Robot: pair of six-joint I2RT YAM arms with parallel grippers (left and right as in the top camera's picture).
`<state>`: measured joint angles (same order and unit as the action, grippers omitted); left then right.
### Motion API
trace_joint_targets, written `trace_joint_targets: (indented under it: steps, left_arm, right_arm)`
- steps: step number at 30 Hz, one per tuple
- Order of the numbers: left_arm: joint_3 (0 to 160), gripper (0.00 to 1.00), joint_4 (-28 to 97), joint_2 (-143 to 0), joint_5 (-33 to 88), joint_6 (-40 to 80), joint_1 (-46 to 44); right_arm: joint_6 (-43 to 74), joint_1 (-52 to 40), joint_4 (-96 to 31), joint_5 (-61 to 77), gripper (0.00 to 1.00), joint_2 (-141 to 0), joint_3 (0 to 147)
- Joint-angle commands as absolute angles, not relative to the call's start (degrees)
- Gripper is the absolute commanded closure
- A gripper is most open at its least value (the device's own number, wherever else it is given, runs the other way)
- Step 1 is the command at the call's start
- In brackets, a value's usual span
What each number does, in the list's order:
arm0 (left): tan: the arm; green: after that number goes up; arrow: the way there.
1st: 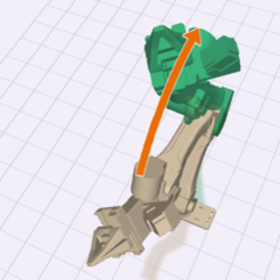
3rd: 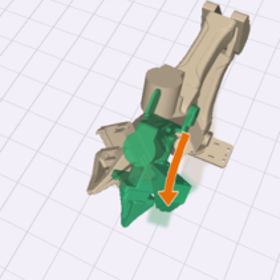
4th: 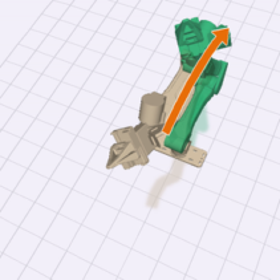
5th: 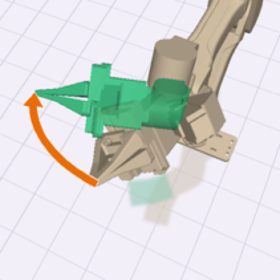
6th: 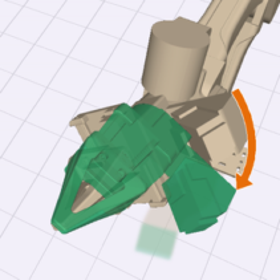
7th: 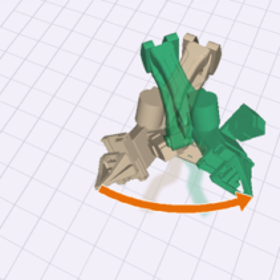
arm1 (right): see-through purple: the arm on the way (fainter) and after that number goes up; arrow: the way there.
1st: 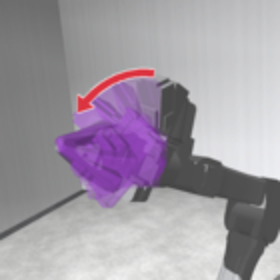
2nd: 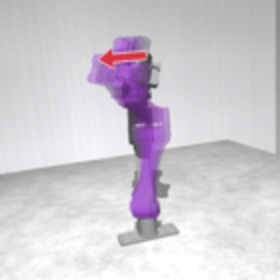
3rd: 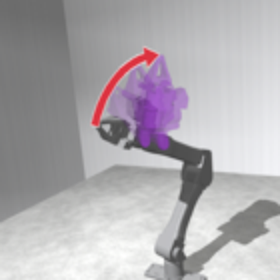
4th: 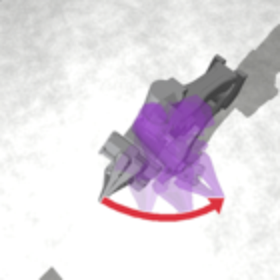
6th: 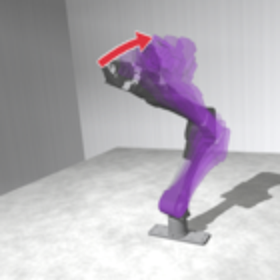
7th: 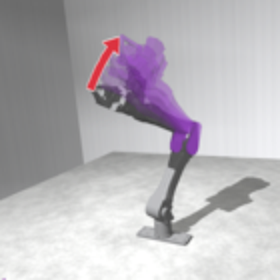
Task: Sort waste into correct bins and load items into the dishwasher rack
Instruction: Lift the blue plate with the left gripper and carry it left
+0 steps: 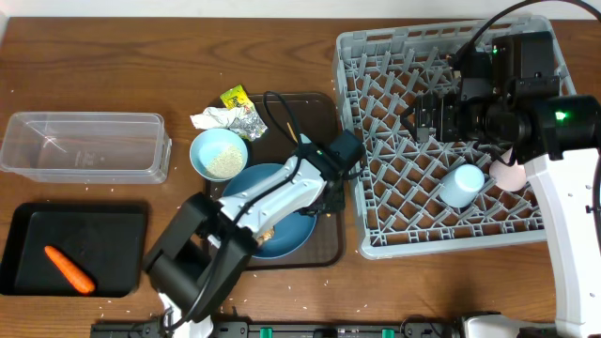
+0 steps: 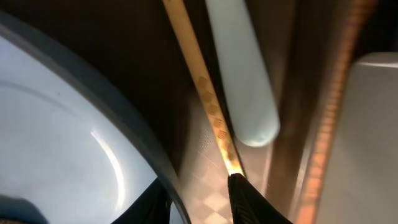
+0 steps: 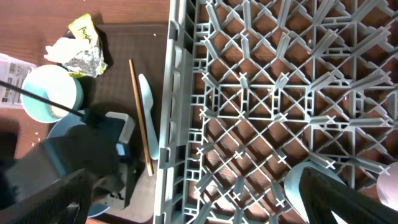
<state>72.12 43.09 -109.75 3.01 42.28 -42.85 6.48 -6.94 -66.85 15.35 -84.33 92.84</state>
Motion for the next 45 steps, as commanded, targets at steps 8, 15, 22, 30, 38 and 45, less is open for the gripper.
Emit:
trace_joint_targets:
  steps: [8, 15, 22, 30, 38, 45]
  left_arm:
    - [72.5, 0.94, 44.6, -111.2, 1.9, 43.0, -39.5]
    - [72.5, 0.94, 44.9, -110.5, 6.3, 43.0, -39.4]
    - [72.7, 0.94, 46.7, -105.9, 12.0, 43.3, -39.7]
    - [72.7, 0.94, 47.7, -94.4, 8.0, 43.4, -43.2]
    - [72.7, 0.94, 49.8, -79.8, 0.7, 43.3, -42.0]
    - [72.7, 0.94, 50.0, -66.6, -1.1, 35.8, -31.8]
  right_arm:
    - [5.5, -7.5, -67.3, 14.8, 0.01, -84.4, 92.9]
    - [5.5, -7.5, -67.4, 14.8, 0.01, -84.4, 92.9]
    - [5.5, -7.5, -67.5, 14.8, 0.01, -84.4, 92.9]
    - [5.5, -7.5, -67.5, 14.8, 0.01, -84.4, 92.9]
    - [5.5, -7.5, -67.5, 14.8, 0.01, -84.4, 92.9]
    - [5.5, -7.5, -67.6, 14.8, 0.01, -84.4, 92.9]
